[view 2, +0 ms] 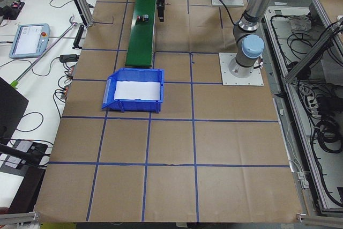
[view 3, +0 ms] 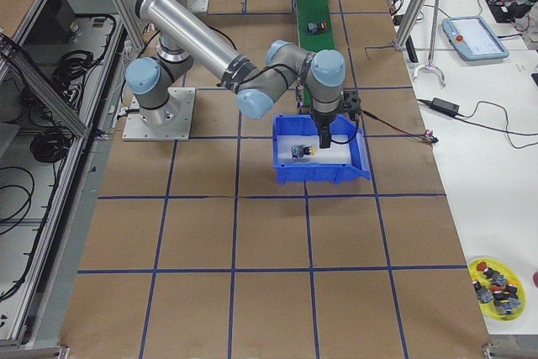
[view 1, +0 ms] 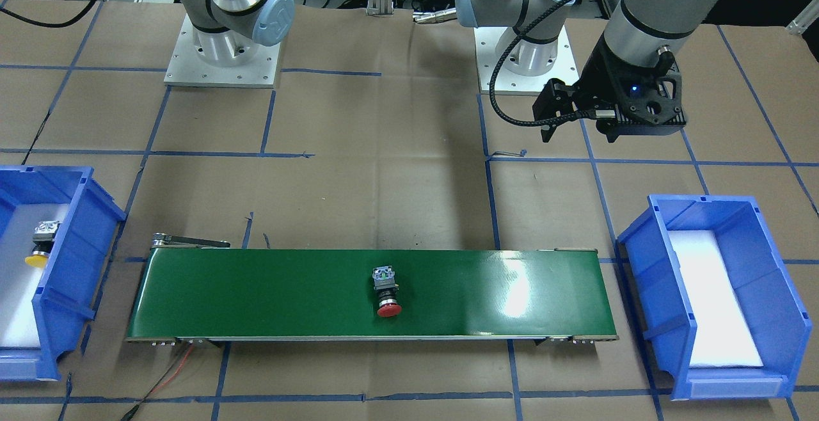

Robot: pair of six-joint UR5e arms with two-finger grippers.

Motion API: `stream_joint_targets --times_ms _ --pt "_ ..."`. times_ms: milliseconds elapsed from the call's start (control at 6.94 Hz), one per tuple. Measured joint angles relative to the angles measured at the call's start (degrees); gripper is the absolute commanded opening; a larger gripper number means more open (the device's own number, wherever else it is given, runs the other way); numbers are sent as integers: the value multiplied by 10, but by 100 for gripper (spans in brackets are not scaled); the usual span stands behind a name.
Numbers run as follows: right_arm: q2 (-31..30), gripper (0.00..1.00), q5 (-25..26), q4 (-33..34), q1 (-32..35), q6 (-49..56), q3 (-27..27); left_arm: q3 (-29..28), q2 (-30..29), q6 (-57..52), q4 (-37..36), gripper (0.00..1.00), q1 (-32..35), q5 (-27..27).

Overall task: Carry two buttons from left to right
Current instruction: 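Move the right gripper back over the red button on the conveyor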

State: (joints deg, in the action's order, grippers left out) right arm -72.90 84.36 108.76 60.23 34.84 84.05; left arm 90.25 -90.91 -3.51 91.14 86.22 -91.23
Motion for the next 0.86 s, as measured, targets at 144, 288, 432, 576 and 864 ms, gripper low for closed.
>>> stream_joint_targets --times_ms 144,288,432,576,864 --pt "-1 100 1 -2 35 -6 -20 0 0 0 0 100 0 0" --pt "-6 100 4 -3 75 -28 -29 0 0 0 0 100 0 0" --pt "-15 100 8 -3 117 -73 -32 0 -1 0 0 100 0 0" --pt "-24 100 12 -4 158 -125 -32 0 -1 0 -1 100 0 0" --pt "-33 100 53 -9 244 -233 -31 -1 -1 0 -1 100 0 0"
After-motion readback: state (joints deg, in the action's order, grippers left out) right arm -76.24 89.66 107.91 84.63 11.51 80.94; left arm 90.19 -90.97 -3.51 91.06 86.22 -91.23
